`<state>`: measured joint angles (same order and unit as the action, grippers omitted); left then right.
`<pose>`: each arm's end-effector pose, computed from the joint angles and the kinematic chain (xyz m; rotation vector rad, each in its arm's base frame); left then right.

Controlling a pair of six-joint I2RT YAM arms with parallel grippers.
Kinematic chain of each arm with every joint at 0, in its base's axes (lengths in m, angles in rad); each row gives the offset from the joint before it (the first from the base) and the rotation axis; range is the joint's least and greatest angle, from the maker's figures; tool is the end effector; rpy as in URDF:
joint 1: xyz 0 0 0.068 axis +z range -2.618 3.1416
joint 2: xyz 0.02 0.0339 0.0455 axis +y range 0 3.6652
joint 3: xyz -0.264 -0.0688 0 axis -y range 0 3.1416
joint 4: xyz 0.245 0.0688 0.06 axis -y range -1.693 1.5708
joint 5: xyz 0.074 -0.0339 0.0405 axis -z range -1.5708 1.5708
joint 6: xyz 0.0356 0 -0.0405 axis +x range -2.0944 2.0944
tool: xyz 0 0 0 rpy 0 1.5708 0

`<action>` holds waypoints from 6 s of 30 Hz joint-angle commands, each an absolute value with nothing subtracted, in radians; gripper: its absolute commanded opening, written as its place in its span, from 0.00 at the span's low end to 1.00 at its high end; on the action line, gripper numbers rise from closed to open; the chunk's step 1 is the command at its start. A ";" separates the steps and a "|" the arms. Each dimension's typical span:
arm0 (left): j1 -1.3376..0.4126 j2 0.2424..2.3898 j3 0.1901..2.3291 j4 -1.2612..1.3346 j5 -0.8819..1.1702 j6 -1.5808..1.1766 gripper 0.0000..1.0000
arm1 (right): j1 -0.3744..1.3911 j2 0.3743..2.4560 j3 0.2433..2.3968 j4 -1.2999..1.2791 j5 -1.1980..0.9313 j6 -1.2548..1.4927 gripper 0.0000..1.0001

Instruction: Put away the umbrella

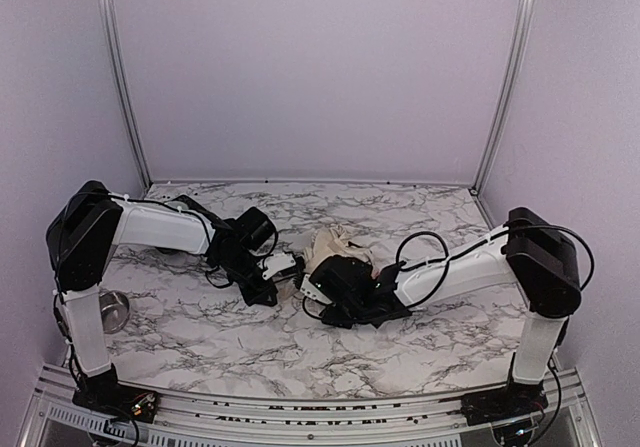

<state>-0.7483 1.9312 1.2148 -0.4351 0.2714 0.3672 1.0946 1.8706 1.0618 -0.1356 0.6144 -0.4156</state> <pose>0.2730 -0.2665 0.1460 1.5191 2.2846 -0.4782 0.1883 0.3203 0.1464 -1.4186 1.8557 -0.4445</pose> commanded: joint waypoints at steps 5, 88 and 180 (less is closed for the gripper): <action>-0.747 1.930 1.189 -0.531 0.291 0.389 0.00 | 0.982 1.893 1.193 -0.152 0.565 -0.430 1.00; -0.879 1.563 0.963 -0.379 0.471 0.230 0.00 | 0.447 1.923 1.339 0.311 -0.645 0.183 0.00; -0.602 1.931 1.213 0.209 0.433 0.775 0.00 | 1.074 2.044 0.983 -0.213 -0.283 -0.427 0.00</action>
